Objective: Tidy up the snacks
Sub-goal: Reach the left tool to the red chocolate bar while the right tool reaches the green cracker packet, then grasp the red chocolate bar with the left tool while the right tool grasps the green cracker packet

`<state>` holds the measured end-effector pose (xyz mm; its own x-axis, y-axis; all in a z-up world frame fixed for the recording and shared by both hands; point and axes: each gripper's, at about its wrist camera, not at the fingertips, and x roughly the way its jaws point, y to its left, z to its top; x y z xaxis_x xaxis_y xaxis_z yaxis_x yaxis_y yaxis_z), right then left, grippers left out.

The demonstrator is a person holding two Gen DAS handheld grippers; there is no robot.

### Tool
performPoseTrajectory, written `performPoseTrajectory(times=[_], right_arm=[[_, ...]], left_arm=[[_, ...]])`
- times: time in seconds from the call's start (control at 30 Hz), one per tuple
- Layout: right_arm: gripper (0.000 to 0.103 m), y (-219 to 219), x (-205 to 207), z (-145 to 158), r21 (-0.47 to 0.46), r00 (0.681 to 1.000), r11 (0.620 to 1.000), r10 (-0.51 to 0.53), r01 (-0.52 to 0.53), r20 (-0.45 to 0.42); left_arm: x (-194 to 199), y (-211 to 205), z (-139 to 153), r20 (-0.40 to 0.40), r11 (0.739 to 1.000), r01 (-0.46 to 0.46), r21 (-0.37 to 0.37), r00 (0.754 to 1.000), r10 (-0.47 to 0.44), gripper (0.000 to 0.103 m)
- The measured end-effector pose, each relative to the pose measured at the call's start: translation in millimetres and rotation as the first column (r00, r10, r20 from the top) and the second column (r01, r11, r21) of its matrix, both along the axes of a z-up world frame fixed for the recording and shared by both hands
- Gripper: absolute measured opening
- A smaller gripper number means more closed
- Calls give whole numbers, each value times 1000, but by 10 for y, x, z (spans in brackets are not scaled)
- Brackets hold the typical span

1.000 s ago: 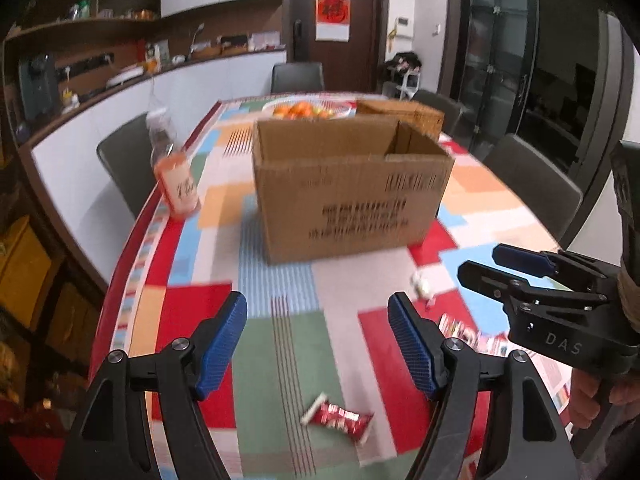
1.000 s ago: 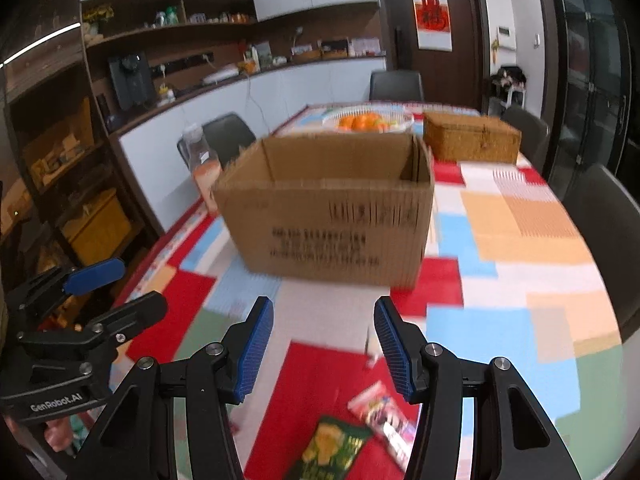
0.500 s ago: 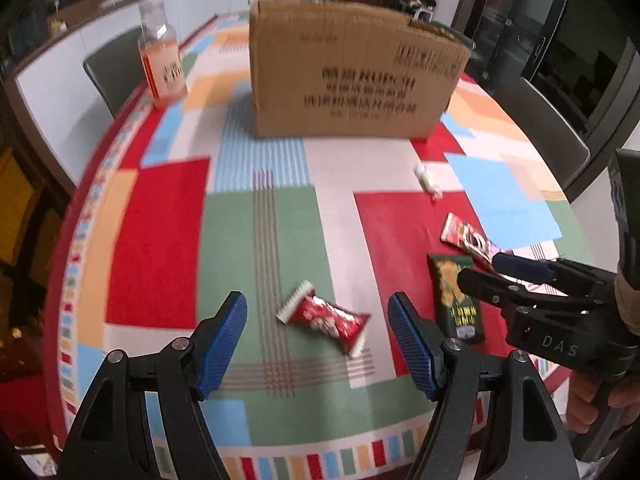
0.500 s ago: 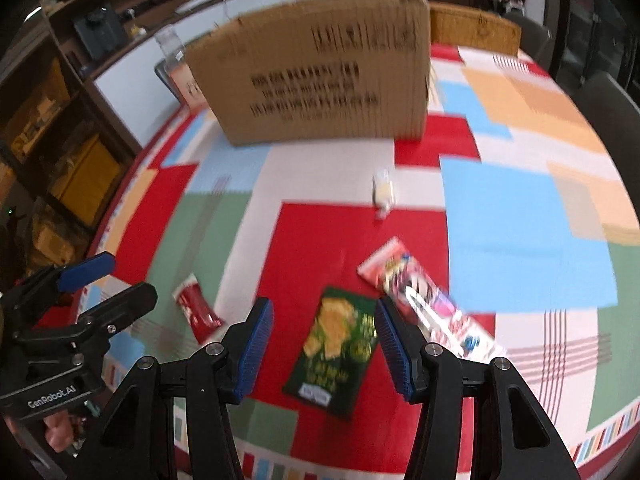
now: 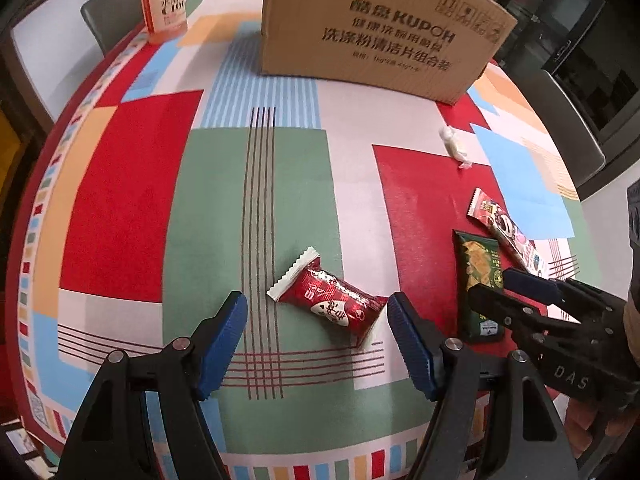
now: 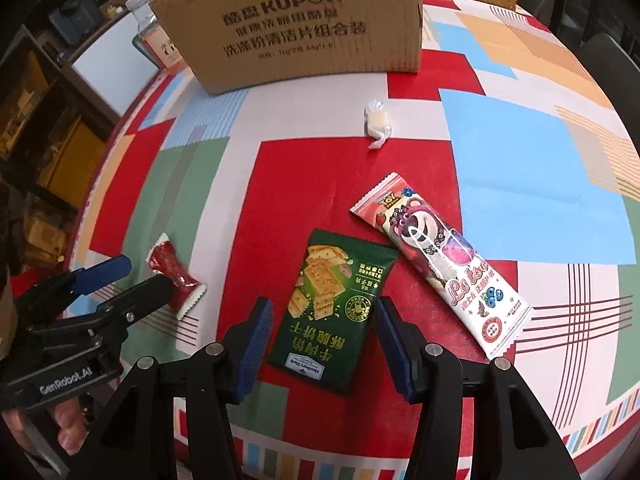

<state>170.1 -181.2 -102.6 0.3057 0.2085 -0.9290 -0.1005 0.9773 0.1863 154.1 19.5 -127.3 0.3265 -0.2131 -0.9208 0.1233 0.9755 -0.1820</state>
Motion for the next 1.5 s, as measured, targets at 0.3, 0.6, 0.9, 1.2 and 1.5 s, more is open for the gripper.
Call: performPoseTrajectory(times=[0.3,0.6,0.9,1.2,1.5], right_arm=[[54,11,59,-54,-11,1000,1000,-1,1,4],[54,107,119,-67,-45,999,999,14,-12,44],[45,137,112,-61,-72,996,997,40,-34,83],[25,76,88,4,-24,994,999,30,-28,104],[56,133,50,39,-20,992,998,63,-61,108]], left_arm=[[140,-49,-78,2,1000,-15,-5,1000,15,60],[71,-175,-81,25,999,29,41,999,-30,42],[29,-207,-72,37,997,62,42,997,-63,32],[-14,-181,32,78,998,57,23,995,-58,32],[-84,-133,113,110,998,49,38,993,-53,32]])
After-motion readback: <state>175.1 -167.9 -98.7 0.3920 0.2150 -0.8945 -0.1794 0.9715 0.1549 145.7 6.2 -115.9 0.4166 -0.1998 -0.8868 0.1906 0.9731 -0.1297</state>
